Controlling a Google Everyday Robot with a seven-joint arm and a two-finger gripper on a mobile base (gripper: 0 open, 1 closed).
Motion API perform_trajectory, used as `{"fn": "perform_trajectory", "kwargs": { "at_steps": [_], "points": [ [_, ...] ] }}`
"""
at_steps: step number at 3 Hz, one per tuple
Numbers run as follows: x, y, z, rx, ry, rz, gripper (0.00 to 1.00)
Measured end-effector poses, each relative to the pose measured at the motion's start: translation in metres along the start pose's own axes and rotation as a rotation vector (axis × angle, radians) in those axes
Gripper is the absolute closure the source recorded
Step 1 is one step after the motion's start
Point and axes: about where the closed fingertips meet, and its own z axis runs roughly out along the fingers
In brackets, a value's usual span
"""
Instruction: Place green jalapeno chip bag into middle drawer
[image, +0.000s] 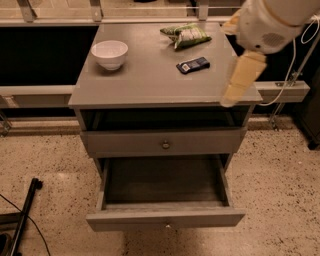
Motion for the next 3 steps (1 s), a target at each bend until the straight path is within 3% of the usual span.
{"fn": "perform_trajectory", "kwargs": {
  "at_steps": [1, 2, 3],
  "points": [
    [-0.023, -0.072, 0.053, 0.046, -0.063, -0.029, 0.0],
    [-0.024, -0.148, 0.092, 0.139, -0.084, 0.046, 0.0],
    [0.02, -0.214, 0.12, 0.225, -0.106, 0.248, 0.0]
  ]
}}
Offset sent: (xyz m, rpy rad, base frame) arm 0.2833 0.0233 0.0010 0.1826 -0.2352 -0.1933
